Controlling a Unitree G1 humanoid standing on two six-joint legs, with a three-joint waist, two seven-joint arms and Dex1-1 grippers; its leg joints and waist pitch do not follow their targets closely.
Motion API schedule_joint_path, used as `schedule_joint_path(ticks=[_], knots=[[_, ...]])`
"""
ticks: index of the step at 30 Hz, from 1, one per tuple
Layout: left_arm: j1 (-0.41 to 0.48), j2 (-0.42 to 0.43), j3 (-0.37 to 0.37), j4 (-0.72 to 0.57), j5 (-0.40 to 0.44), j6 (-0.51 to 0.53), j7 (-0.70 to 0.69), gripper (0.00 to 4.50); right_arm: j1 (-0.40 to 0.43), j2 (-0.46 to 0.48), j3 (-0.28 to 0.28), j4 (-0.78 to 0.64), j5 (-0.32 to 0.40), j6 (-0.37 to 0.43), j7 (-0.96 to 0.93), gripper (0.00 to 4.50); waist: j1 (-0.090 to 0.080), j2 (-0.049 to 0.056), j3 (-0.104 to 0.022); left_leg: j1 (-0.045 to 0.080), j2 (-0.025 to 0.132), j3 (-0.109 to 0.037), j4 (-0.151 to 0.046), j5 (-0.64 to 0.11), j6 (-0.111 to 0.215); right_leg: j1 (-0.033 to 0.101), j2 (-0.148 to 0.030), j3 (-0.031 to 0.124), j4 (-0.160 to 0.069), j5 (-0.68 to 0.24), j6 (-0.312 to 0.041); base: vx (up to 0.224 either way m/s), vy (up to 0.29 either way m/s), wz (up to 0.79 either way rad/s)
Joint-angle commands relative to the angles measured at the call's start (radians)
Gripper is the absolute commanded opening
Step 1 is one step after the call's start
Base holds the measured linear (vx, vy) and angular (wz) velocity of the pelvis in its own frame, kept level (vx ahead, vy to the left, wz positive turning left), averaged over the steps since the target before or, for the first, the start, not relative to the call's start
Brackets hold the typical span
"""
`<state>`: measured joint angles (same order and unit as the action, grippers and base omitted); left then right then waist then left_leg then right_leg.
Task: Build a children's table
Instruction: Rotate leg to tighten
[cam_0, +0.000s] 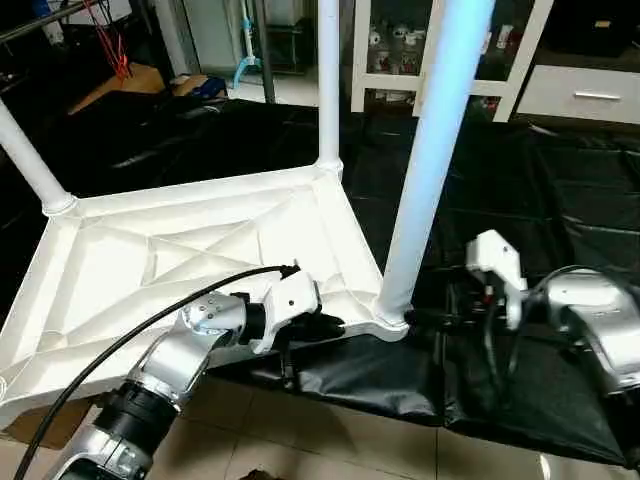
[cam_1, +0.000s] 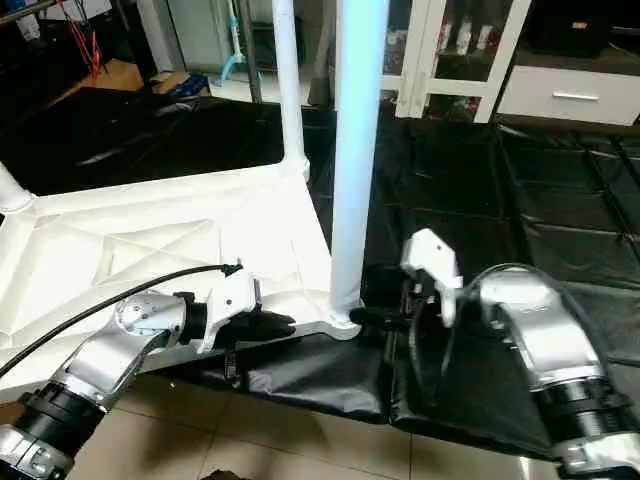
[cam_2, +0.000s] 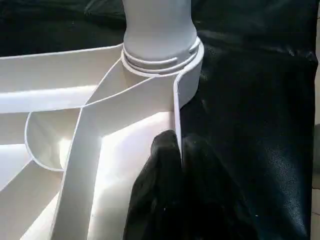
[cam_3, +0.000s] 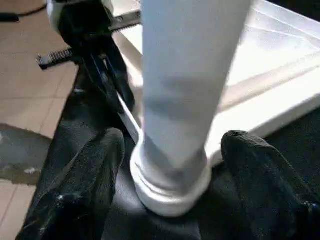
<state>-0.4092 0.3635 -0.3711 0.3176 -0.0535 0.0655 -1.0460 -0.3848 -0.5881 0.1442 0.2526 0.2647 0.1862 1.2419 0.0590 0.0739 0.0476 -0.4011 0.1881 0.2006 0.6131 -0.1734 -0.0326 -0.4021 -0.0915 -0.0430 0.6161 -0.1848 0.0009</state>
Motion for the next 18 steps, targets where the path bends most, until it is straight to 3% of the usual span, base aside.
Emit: schedule_joint_path(ticks=[1,6,12,18], knots=[[-0.01,-0.009,-0.007,-0.064,-0.021,-0.005,-0.021,0.0,-0.037,0.015,0.008,0.025,0.005,0.007,0.002,3.06,-0.003,-0.022,-0.069,0.03,0.042,-0.022,-0.075,-0.243,0.065,0.034,-0.046,0.028,-0.076,-0.211,-0.227,0.0,0.0,0.0],[-0.007,-0.007,-0.005,-0.068,-0.019,-0.002,-0.022,0.0,-0.06,0.023,0.013,0.061,-0.004,-0.002,0.009,2.92,-0.002,-0.022,-0.07,0.03,0.042,-0.02,-0.074,-0.232,0.066,0.034,-0.045,0.028,-0.074,-0.194,-0.23,0.0,0.0,0.0],[-0.001,-0.003,-0.002,-0.073,-0.017,0.002,-0.023,0.0,-0.074,0.031,0.012,0.076,-0.008,-0.002,0.014,2.19,-0.001,-0.024,-0.071,0.028,0.042,-0.02,-0.072,-0.216,0.076,0.036,-0.046,0.027,-0.072,-0.179,-0.232,0.0,0.0,0.0],[0.004,0.004,-0.004,-0.079,-0.017,0.008,-0.033,0.0,-0.07,0.031,0.011,0.078,0.002,0.005,0.026,1.88,-0.002,-0.023,-0.07,0.029,0.042,-0.021,-0.074,-0.235,0.066,0.035,-0.045,0.028,-0.075,-0.21,-0.224,0.0,0.0,0.0]])
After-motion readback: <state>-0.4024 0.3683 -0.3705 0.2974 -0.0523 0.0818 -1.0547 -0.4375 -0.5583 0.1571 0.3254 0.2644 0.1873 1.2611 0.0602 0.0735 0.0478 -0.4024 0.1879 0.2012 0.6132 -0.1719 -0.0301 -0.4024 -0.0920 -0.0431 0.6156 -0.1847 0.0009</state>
